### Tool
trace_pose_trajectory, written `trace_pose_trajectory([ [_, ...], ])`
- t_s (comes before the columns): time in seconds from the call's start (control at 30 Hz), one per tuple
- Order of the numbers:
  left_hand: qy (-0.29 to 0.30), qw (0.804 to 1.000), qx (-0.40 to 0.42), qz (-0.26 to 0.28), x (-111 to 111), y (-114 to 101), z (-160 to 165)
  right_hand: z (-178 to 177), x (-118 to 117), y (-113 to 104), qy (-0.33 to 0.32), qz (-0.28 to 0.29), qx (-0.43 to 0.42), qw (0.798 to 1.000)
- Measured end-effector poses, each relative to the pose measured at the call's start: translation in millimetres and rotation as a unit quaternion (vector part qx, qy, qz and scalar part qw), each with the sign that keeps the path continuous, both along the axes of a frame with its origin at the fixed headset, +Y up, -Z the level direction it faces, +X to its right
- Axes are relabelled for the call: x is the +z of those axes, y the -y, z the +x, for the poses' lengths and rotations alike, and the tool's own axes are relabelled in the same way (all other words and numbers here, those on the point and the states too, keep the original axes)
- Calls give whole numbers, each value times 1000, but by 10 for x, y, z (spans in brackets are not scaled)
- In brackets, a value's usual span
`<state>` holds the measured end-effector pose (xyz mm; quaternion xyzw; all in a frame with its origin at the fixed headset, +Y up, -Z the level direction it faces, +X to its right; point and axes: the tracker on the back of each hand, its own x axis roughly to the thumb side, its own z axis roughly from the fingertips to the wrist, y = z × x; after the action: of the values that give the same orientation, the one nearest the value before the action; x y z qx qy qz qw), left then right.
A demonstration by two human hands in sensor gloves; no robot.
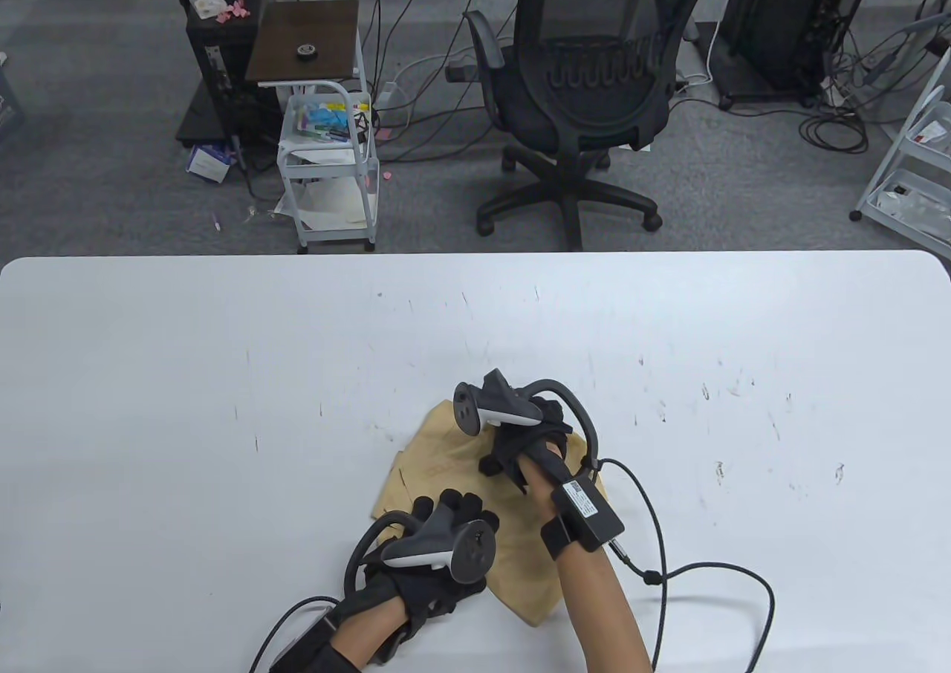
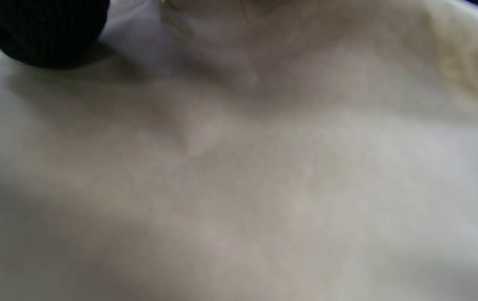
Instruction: Push scattered envelopes inward from both sides into a neat stack
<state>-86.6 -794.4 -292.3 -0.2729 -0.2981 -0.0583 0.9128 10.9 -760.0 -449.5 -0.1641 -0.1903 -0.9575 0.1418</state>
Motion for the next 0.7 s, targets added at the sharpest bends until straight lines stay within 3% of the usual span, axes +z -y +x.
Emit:
trace_pose_trajectory([
  [0.33, -4, 1000, -7, -11, 10, -2, 10, -110, -52, -6, 28, -27, 25, 999],
  [0.57, -7, 1000, -11, -22, 12, -2, 16, -75, -166, -7, 100, -105, 5, 989],
  [0.7, -8, 1000, -10, -25, 5, 2, 17, -62, -182, -31, 111, -117, -5, 987],
])
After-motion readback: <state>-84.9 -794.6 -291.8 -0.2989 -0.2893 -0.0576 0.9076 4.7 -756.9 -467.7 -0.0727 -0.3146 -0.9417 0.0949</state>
